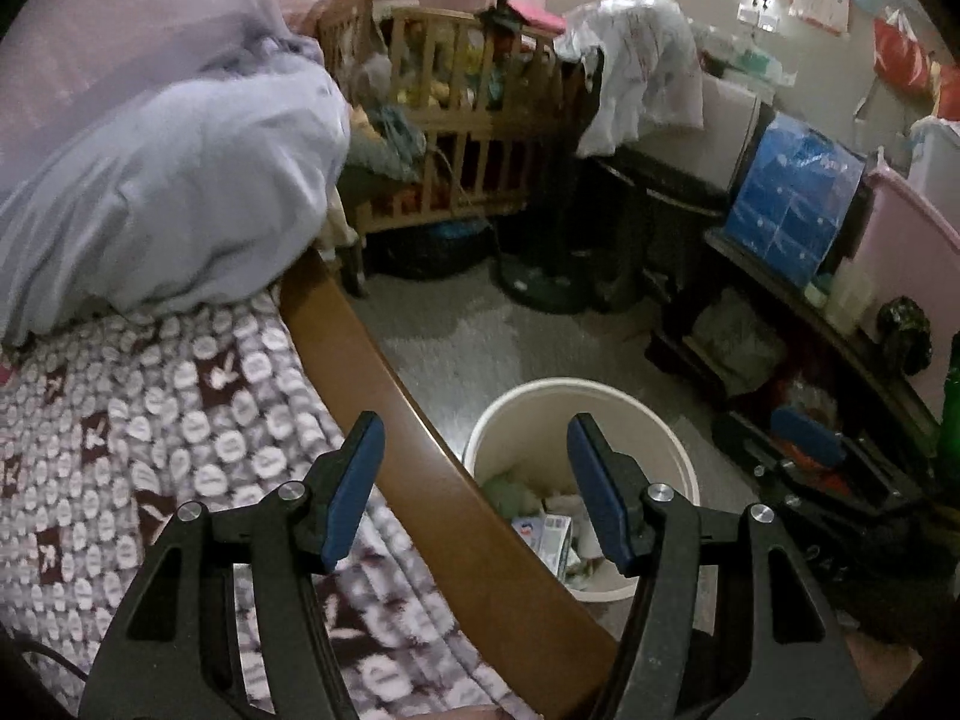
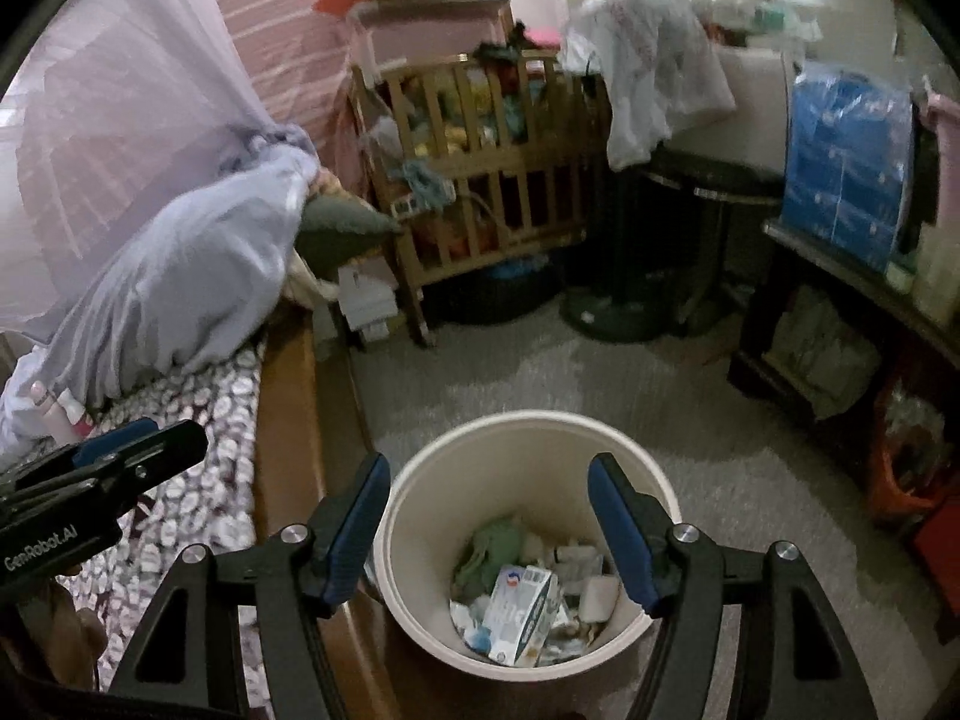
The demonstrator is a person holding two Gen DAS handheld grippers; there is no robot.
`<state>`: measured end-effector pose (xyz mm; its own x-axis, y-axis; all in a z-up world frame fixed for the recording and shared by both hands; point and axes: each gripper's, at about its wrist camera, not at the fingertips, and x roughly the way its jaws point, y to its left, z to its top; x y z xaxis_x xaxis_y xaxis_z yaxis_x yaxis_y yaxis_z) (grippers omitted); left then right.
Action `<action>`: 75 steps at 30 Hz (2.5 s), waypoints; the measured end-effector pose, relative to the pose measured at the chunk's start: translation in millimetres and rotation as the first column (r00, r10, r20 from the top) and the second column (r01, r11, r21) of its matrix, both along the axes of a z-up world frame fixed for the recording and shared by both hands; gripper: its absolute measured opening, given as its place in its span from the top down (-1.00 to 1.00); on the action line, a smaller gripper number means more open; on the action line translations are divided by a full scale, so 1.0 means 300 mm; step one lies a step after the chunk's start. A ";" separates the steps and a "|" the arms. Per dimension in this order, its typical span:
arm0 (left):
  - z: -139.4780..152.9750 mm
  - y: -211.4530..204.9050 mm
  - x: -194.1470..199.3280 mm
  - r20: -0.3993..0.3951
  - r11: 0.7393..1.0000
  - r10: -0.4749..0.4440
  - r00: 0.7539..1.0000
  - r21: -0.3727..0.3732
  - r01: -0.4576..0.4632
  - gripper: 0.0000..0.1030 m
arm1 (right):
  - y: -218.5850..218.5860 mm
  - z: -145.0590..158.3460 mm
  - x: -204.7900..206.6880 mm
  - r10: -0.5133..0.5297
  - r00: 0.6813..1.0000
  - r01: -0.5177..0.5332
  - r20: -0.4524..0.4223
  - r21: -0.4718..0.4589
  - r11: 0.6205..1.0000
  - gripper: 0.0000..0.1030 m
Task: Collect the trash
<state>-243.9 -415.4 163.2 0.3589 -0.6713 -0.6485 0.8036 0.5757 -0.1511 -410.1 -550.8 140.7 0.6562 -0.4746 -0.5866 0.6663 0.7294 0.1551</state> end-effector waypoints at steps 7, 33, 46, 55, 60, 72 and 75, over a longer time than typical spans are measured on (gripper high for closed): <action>0.052 0.063 -0.011 0.057 0.999 0.033 0.998 -0.043 -0.031 -0.20 | 0.064 0.100 -0.028 -0.003 0.998 0.008 0.057 -0.080 0.997 -0.41; 0.081 0.129 -0.008 0.106 0.995 0.085 0.991 -0.068 -0.078 -0.20 | 0.119 0.157 -0.048 0.001 0.996 0.010 0.088 -0.125 0.992 -0.44; 0.070 0.135 0.005 0.100 0.995 0.082 0.992 -0.062 -0.077 -0.20 | 0.086 0.143 -0.042 0.008 0.998 -0.001 0.063 -0.112 0.994 -0.45; 0.065 0.137 0.011 0.113 0.996 0.082 0.990 -0.056 -0.076 -0.20 | 0.084 0.139 -0.037 0.009 0.998 -0.003 0.061 -0.108 0.994 -0.45; 0.064 0.138 0.012 0.113 0.996 0.082 0.990 -0.053 -0.076 -0.20 | 0.083 0.137 -0.036 0.010 0.998 -0.003 0.059 -0.109 0.994 -0.45; 0.061 0.141 0.015 0.114 0.996 0.080 0.990 -0.051 -0.074 -0.20 | 0.081 0.127 -0.036 0.010 0.998 -0.005 0.054 -0.105 0.994 -0.45; 0.061 0.142 0.020 0.112 0.996 0.079 0.991 -0.048 -0.074 -0.20 | 0.079 0.127 -0.035 0.011 0.998 -0.006 0.054 -0.104 0.995 -0.45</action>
